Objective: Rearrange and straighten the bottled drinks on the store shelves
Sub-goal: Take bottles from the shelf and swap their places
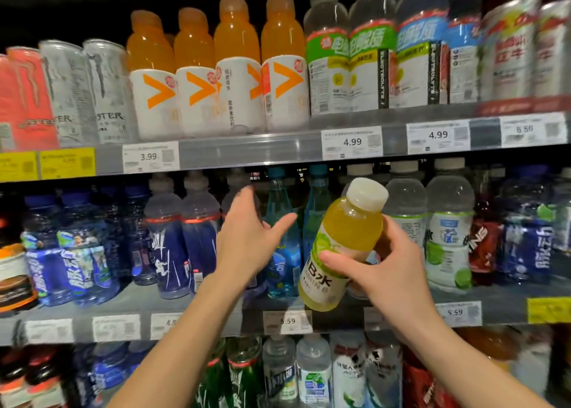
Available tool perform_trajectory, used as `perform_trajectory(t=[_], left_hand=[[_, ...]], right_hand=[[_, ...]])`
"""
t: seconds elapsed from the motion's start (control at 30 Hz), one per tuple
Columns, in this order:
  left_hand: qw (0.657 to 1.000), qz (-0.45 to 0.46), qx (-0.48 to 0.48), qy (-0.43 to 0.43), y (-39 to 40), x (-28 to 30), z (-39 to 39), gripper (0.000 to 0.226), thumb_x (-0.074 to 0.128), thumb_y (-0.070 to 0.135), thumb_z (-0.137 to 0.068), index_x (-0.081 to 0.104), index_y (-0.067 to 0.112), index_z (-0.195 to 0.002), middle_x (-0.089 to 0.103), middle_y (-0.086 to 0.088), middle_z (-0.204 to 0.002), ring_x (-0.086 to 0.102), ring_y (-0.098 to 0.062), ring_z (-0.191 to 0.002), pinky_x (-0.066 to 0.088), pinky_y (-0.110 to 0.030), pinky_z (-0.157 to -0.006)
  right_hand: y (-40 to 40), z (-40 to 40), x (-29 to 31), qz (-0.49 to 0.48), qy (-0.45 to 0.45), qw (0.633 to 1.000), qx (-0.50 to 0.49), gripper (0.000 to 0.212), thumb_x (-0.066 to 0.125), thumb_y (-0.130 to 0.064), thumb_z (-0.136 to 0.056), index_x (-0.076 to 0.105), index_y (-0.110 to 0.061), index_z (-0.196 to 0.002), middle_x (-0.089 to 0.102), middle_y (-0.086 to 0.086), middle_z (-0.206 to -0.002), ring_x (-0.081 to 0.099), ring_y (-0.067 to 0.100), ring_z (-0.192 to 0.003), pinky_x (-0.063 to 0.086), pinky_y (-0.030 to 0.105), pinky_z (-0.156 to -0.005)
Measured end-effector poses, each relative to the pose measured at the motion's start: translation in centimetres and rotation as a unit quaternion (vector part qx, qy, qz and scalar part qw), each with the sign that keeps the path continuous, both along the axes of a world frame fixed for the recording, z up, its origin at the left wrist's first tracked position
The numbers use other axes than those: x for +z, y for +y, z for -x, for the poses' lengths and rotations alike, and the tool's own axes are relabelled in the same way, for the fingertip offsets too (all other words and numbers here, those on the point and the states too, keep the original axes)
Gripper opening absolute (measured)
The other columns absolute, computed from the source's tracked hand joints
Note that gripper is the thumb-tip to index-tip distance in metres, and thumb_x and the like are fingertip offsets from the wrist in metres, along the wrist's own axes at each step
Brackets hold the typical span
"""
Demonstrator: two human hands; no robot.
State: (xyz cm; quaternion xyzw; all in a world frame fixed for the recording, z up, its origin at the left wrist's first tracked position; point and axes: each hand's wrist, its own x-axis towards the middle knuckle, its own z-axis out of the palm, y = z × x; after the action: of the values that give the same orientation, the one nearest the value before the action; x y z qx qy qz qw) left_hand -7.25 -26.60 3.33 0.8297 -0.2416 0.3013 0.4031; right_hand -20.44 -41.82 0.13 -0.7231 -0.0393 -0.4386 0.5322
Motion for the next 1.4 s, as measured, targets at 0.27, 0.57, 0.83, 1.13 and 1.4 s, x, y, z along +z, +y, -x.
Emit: perform_trajectory(t=[0.27,0.57,0.83,1.13,1.4], left_hand=[[0.993,-0.073,0.093,0.015,-1.2,1.6,-0.2,0.051,0.070,0.056,-0.079,0.059,0.017,-0.109,0.068,-0.006,-0.103,0.064,-0.031,-0.097,0.046,-0.036,-0.070],[0.962,0.243,-0.122,0.020,3.6,-1.6,2.7,0.053,0.080,0.022,-0.079,0.061,0.022,-0.128,0.068,0.016,-0.114,0.063,0.002,-0.104,0.055,-0.029,-0.093],[0.926,0.338,-0.169,-0.026,7.4,-0.2,4.1,0.048,0.074,0.014,-0.083,0.062,0.020,-0.129,0.072,0.012,-0.111,0.069,-0.001,-0.099,0.054,-0.014,-0.080],[0.924,0.335,-0.185,-0.003,10.8,-1.7,4.2,0.041,0.073,0.011,-0.081,0.063,0.034,-0.113,0.072,0.028,-0.099,0.069,0.006,-0.089,0.051,-0.009,-0.075],[0.928,0.321,-0.190,0.016,12.0,-3.1,3.7,0.043,0.073,0.008,-0.082,0.064,0.031,-0.117,0.072,0.026,-0.104,0.068,0.005,-0.094,0.051,-0.008,-0.074]], right_hand=[[0.2,-0.3,-0.1,0.024,0.001,1.000,0.004,0.054,0.090,-0.037,-0.056,0.066,-0.031,-0.105,0.073,-0.015,-0.102,0.067,0.003,-0.096,0.052,0.019,-0.079],[1.3,-1.7,0.1,0.045,0.004,0.999,-0.015,0.047,0.087,-0.039,-0.059,0.066,-0.034,-0.101,0.071,-0.014,-0.100,0.064,-0.004,-0.095,0.046,0.006,-0.075],[2.6,-3.1,0.7,0.087,0.011,0.994,-0.068,0.046,0.084,-0.050,-0.058,0.061,-0.043,-0.098,0.067,-0.018,-0.104,0.060,-0.004,-0.097,0.045,0.013,-0.080],[5.2,-7.4,0.2,0.131,0.079,0.980,-0.124,0.044,0.083,-0.046,-0.067,0.064,-0.034,-0.104,0.061,-0.011,-0.102,0.055,0.002,-0.092,0.040,0.022,-0.074],[6.5,-10.4,0.1,0.156,0.135,0.966,-0.155,0.039,0.081,-0.041,-0.075,0.055,-0.022,-0.097,0.057,-0.002,-0.098,0.052,0.012,-0.084,0.036,0.026,-0.066]])
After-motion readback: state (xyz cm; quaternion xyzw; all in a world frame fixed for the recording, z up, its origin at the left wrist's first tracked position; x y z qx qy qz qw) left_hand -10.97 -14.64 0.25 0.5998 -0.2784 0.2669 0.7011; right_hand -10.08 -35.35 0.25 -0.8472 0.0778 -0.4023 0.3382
